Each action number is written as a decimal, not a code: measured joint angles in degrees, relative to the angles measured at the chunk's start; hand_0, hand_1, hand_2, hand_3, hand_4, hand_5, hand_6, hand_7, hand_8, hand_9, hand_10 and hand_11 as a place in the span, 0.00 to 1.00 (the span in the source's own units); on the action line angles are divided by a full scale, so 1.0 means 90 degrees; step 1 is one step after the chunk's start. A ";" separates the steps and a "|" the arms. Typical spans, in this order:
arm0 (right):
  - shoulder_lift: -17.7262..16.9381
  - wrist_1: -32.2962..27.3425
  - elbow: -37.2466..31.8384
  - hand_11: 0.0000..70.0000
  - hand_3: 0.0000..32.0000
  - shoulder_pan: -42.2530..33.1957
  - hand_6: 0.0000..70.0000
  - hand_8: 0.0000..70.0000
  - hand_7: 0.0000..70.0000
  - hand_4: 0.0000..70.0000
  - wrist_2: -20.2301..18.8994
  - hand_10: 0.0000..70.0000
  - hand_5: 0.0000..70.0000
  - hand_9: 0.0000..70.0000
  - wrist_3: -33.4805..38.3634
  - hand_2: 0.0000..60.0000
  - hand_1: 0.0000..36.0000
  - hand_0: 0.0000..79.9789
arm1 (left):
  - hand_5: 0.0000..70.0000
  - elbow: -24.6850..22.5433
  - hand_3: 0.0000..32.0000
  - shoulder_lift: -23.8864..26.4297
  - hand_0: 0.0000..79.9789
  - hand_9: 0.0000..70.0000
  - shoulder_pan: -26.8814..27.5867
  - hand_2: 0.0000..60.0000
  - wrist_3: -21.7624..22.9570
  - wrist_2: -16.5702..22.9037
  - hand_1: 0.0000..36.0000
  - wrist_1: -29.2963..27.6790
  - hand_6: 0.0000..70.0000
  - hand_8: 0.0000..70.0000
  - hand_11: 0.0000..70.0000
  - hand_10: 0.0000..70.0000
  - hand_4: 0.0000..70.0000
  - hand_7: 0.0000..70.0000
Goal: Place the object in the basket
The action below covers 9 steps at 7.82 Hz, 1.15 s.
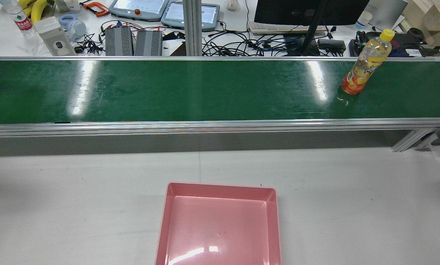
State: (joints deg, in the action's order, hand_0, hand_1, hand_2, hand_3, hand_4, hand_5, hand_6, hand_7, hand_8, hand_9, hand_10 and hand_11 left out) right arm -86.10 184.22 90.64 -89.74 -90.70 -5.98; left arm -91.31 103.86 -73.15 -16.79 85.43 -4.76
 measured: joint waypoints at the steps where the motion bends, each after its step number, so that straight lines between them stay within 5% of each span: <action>1: 0.0002 0.0000 0.0003 0.00 0.00 0.0000 0.00 0.00 0.00 0.00 0.0000 0.00 0.00 0.00 0.0000 0.00 0.00 0.00 | 0.21 -0.0012 0.00 0.0001 0.59 0.14 0.0001 0.00 0.0000 0.0000 0.12 0.0001 0.00 0.10 0.14 0.09 0.25 0.00; 9: 0.0002 0.0000 0.0017 0.00 0.00 -0.0009 0.00 0.00 0.00 0.00 0.0000 0.00 0.00 0.00 0.0010 0.00 0.00 0.00 | 0.21 -0.0043 0.00 0.0013 0.59 0.14 0.0057 0.00 -0.0009 0.0000 0.12 0.0031 0.00 0.10 0.14 0.09 0.25 0.00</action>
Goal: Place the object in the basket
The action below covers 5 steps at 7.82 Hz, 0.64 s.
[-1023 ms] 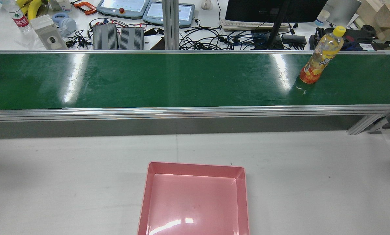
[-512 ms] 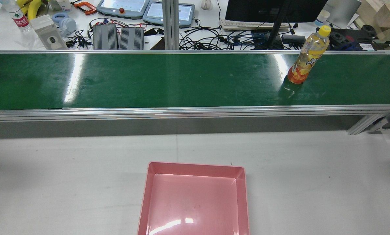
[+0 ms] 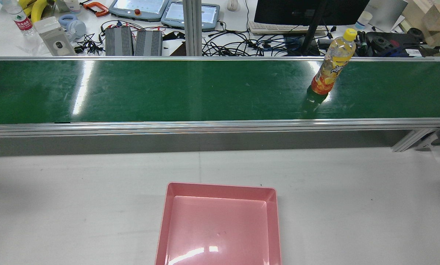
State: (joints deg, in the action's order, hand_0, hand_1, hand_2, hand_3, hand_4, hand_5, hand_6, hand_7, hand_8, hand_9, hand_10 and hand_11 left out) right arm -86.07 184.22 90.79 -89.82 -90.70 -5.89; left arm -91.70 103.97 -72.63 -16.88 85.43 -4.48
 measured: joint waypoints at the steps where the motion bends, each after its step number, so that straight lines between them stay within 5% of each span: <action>1: -0.0001 0.0000 0.0000 0.00 0.00 -0.0001 0.00 0.00 0.00 0.00 0.0000 0.00 0.00 0.00 -0.0003 0.00 0.00 0.00 | 0.21 0.0005 0.00 0.0000 0.59 0.13 0.0003 0.00 0.0000 0.0000 0.13 0.0004 0.00 0.09 0.14 0.09 0.25 0.00; 5: 0.0000 0.0000 0.0000 0.00 0.00 -0.0001 0.00 0.00 0.00 0.00 0.0000 0.00 0.00 0.00 0.0000 0.00 0.00 0.00 | 0.21 0.0047 0.00 0.0015 0.59 0.12 0.0132 0.00 -0.0017 0.0017 0.12 0.0137 0.00 0.08 0.13 0.08 0.24 0.00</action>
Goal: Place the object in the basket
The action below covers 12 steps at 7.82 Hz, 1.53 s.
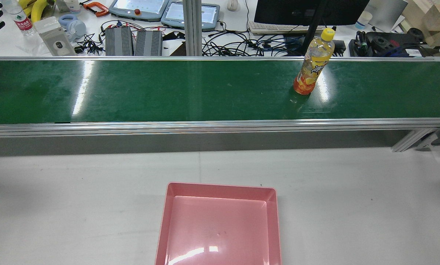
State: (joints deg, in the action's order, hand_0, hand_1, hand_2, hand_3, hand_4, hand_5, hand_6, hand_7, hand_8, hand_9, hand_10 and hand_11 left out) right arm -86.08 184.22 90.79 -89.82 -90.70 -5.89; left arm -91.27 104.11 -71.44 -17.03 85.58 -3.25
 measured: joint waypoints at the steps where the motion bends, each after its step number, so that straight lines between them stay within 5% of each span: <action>1: -0.0001 0.0000 0.0000 0.00 0.00 0.0000 0.00 0.00 0.00 0.00 0.0000 0.00 0.00 0.00 0.0000 0.00 0.00 0.00 | 0.21 0.0008 0.00 0.0002 0.59 0.13 0.0033 0.00 -0.0001 0.0007 0.12 0.0023 0.00 0.09 0.13 0.08 0.24 0.00; 12: -0.0006 0.0000 0.0000 0.00 0.00 0.0008 0.00 0.00 0.00 0.00 0.0000 0.00 0.00 0.00 0.0000 0.00 0.00 0.00 | 0.20 0.0014 0.00 0.0004 0.59 0.14 0.0042 0.00 -0.0003 0.0013 0.13 0.0034 0.00 0.09 0.14 0.09 0.24 0.00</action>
